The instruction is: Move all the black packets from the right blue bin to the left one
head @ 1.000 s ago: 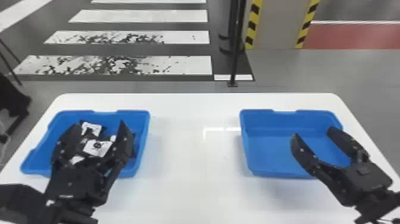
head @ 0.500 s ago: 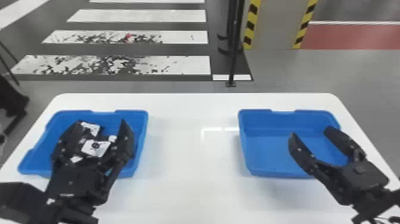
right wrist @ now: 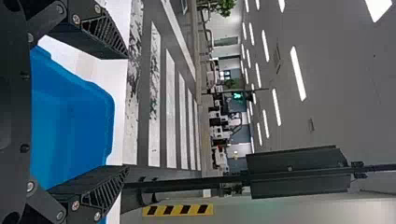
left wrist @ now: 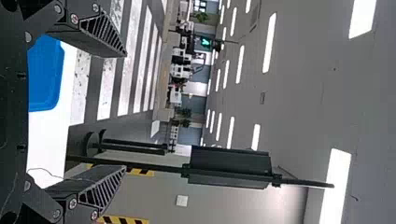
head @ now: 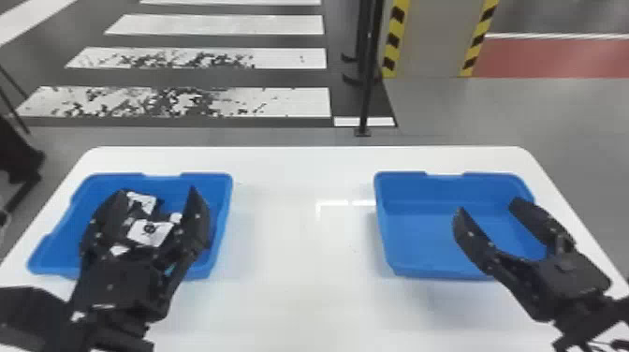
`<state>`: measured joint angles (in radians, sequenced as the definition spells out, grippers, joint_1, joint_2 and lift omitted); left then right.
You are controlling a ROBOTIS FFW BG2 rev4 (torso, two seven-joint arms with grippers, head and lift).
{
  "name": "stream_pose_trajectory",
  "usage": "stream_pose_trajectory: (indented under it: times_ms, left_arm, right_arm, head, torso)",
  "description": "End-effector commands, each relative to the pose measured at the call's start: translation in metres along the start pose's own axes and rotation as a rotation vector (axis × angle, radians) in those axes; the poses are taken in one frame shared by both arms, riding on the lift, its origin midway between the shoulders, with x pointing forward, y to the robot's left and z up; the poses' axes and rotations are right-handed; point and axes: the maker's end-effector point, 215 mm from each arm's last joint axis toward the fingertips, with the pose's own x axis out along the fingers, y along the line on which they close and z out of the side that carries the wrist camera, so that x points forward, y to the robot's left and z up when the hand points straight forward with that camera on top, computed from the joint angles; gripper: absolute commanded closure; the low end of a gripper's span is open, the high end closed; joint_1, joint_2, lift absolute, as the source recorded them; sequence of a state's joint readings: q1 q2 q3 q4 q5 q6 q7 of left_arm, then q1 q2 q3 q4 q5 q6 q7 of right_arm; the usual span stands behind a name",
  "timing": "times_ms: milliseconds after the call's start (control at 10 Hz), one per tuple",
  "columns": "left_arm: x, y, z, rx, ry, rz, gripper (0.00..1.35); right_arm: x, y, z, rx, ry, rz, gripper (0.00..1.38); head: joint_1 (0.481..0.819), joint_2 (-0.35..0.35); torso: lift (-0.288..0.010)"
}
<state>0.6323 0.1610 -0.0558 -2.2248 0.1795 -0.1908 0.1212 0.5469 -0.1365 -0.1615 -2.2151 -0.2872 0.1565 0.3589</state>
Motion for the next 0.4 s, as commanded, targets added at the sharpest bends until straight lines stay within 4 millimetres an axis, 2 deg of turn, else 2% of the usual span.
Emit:
stream_pose_trajectory:
  times_ms: [0, 300]
  left_arm:
    - [-0.0003, 0.0001, 0.0006, -0.001, -0.002, 0.001, 0.21]
    - [-0.0002, 0.0011, 0.0016, -0.002, -0.005, 0.003, 0.21]
  right_arm:
    - [-0.0001, 0.0, 0.0003, -0.001, -0.001, 0.0, 0.2]
    - [-0.0001, -0.0002, 0.0029, -0.008, -0.009, -0.001, 0.2]
  head:
    - [0.695, 0.001]
    - [0.695, 0.002]
  torso:
    - [-0.168]
    - [-0.168]
